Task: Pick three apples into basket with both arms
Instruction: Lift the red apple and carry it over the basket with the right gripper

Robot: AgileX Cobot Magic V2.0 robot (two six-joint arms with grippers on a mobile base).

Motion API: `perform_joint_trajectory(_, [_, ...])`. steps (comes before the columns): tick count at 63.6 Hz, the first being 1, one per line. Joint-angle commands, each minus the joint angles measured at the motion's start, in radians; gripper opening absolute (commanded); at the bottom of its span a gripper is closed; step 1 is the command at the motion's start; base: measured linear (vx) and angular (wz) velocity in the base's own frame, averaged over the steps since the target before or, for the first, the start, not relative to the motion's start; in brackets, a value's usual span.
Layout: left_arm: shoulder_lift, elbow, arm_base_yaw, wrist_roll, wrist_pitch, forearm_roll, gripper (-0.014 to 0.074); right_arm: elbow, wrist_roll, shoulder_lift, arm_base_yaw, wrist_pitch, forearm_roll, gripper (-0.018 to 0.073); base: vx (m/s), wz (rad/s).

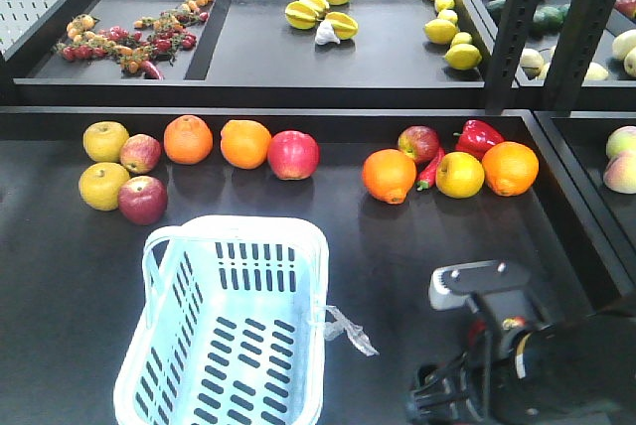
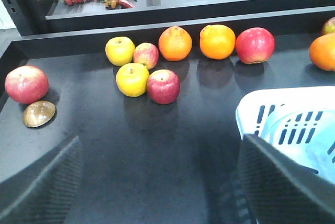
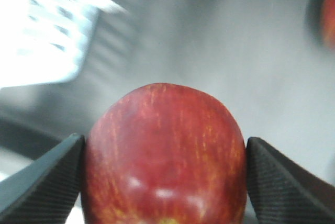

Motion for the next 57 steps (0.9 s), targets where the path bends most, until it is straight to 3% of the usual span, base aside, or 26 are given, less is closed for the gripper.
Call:
perform_joint_trajectory(1, [0.003,-0.025,-0.001,-0.009,-0.061,0.008,0.0587,-0.074,-0.083,-0.091,-0.002,0.002,0.001,0.0260,0.00,0.00])
perform_joint_trajectory(11, [0.003,-0.025,-0.001,-0.009,-0.061,0.008,0.0587,-0.162,-0.221,-0.100,-0.001,0.008,0.061,0.0260,0.00,0.00])
perform_joint_trajectory(25, [0.003,-0.025,-0.001,-0.009,-0.061,0.008,0.0587,-0.262,-0.445,0.009,-0.001,-0.009,0.242,0.0260,0.00,0.00])
perform_joint_trajectory(45, [0.003,-0.025,-0.001,-0.009,-0.061,0.008,0.0587,-0.399,-0.841,0.204,0.000,0.006,0.674,0.0260,0.00,0.00])
perform_joint_trajectory(57, [0.003,-0.025,-0.001,-0.009,-0.061,0.008,0.0587,-0.420,-1.029,0.287,0.030,0.003,0.823,0.0266,0.00,0.00])
